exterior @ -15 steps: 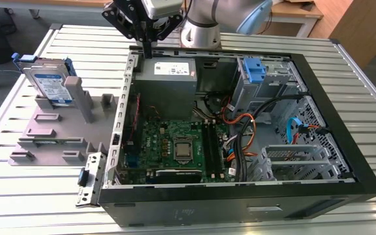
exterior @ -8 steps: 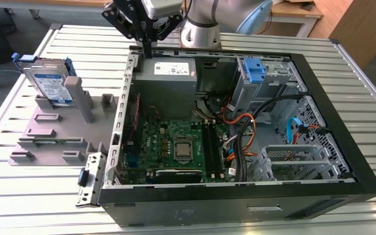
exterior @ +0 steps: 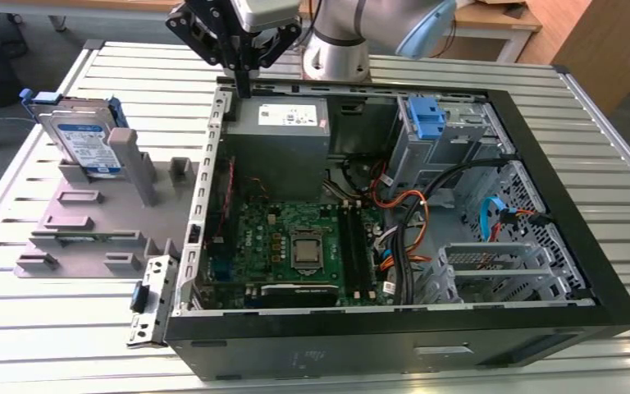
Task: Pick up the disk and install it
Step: 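Reach for the disk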
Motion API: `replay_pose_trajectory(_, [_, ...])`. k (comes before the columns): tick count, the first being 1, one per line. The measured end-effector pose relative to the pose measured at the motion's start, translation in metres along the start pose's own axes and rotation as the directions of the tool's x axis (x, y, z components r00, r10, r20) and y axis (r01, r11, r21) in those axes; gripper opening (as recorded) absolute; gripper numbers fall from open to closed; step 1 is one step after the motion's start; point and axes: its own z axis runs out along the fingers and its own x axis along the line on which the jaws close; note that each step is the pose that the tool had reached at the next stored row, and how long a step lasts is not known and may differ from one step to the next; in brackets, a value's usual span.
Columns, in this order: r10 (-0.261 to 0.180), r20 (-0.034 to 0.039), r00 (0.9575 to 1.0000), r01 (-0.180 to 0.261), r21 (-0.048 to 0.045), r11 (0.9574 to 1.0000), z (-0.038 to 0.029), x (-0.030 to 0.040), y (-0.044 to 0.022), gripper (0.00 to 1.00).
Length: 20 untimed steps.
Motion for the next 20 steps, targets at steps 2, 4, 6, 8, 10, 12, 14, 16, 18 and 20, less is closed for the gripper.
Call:
replay_pose_trajectory(2, [0.000,-0.0001,1.0000,0.000,0.0001,1.0000,-0.0001,0.0009,-0.0001,0.11])
replay_pose_trajectory(4, [0.000,-0.0001,1.0000,0.000,0.0001,1.0000,-0.0001,0.0025,-0.0002,0.11])
replay_pose_trajectory(6, [0.000,-0.0001,1.0000,0.000,0.0002,1.0000,-0.0002,0.0044,-0.0004,0.11])
replay_pose_trajectory(8, [0.000,0.0001,1.0000,0.000,0.0000,1.0000,-0.0002,0.0058,-0.0004,0.11])
replay_pose_trajectory(10, [0.000,0.0000,1.0000,0.000,0.0000,1.0000,-0.0002,0.0058,-0.0004,0.11])
replay_pose_trajectory(12, [0.000,0.0000,1.0000,0.000,0.0001,1.0000,-0.0002,0.0061,-0.0005,0.11])
replay_pose_trajectory(14, [0.000,0.0000,1.0000,0.000,0.0001,1.0000,-0.0002,0.0061,-0.0005,0.11])
replay_pose_trajectory(16, [0.000,0.0000,1.0000,0.000,0.0001,1.0000,-0.0002,0.0062,-0.0005,0.11])
replay_pose_trajectory(18, [0.000,0.0000,1.0000,0.000,0.0001,1.0000,-0.0003,0.0069,-0.0005,0.11])
replay_pose_trajectory(20, [0.000,0.0000,1.0000,0.000,0.0001,1.0000,-0.0003,0.0079,-0.0006,0.11])
